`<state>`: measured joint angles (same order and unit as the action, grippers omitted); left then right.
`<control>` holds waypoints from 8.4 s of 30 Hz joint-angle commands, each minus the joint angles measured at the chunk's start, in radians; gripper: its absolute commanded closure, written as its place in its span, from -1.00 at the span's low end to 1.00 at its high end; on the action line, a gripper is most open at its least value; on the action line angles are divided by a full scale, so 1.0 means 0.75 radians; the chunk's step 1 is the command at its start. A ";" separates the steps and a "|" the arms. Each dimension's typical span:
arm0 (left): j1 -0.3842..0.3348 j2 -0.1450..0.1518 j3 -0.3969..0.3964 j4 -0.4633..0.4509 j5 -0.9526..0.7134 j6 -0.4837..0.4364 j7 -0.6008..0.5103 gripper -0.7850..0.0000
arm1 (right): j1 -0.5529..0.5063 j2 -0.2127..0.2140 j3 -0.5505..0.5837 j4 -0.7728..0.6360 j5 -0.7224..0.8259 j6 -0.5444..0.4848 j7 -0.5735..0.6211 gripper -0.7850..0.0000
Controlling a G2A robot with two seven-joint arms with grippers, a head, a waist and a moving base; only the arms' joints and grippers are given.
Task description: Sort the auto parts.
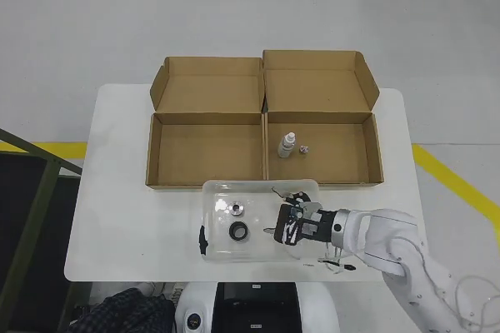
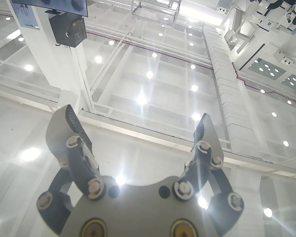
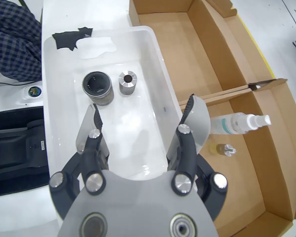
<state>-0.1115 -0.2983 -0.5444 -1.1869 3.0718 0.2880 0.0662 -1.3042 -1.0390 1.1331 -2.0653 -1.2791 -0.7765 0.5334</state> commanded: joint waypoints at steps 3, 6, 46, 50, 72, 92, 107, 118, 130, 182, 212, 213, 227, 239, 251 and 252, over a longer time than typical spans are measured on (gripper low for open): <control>0.000 0.000 0.000 0.000 0.000 0.000 0.000 -1.00 | 0.027 -0.007 -0.067 0.034 -0.019 -0.014 -0.004 -0.51; 0.000 0.000 0.000 0.000 0.000 0.000 0.000 -1.00 | 0.055 -0.013 -0.110 0.072 -0.028 -0.019 -0.007 -0.51; 0.000 0.000 0.000 0.000 0.000 0.000 0.000 -1.00 | 0.373 -0.129 -0.530 0.448 -0.040 -0.033 -0.057 -0.19; 0.000 0.000 0.000 0.000 0.000 0.000 0.000 -1.00 | 0.397 -0.141 -0.555 0.478 -0.032 -0.030 -0.058 -0.15; 0.000 0.000 0.000 0.000 0.000 0.000 0.000 -1.00 | 0.421 -0.142 -0.507 0.458 0.046 -0.096 -0.082 1.00; 0.000 0.000 0.000 0.000 0.000 0.000 0.000 -1.00 | 0.354 -0.072 -0.196 0.176 0.206 -0.142 -0.100 1.00; 0.000 0.000 0.000 0.000 0.000 0.000 0.000 -1.00 | 0.355 -0.033 0.078 0.107 0.375 -0.118 -0.147 1.00; 0.000 0.000 0.000 0.000 0.000 0.000 0.000 -1.00 | 0.330 -0.015 0.171 0.090 0.427 -0.111 -0.179 1.00; 0.000 0.000 0.000 0.000 0.000 0.000 0.000 -1.00 | 0.327 -0.004 0.216 0.104 0.453 -0.095 -0.218 1.00; 0.000 0.000 0.000 0.000 0.000 0.000 0.000 -1.00 | 0.752 -0.167 -0.416 0.766 0.384 0.264 -0.132 1.00; 0.000 0.000 0.000 0.000 0.000 0.000 0.000 -1.00 | 0.855 -0.276 -0.573 0.975 0.341 0.335 -0.029 0.47; 0.000 0.000 0.000 0.000 0.000 0.000 0.000 -1.00 | 0.857 -0.278 -0.576 0.980 0.339 0.334 -0.024 0.45; 0.000 0.000 0.000 0.000 0.000 0.000 0.000 -1.00 | 0.876 -0.306 -0.580 1.008 0.320 0.321 -0.002 0.07; 0.000 0.000 0.000 0.000 0.000 0.000 0.000 -1.00 | 0.855 -0.306 -0.542 0.958 0.298 0.301 0.008 0.04; 0.000 0.000 0.000 0.000 0.000 0.000 0.000 -1.00 | 0.705 -0.249 -0.394 0.561 0.196 0.243 0.024 0.03; 0.000 0.000 0.000 0.000 0.000 0.000 0.000 -1.00 | 0.680 -0.243 -0.385 0.519 0.185 0.229 0.030 0.03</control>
<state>-0.1115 -0.2983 -0.5444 -1.1869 3.0718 0.2880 0.0662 -0.7772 -1.2252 0.8389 -1.6441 -1.1329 -0.5960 0.5523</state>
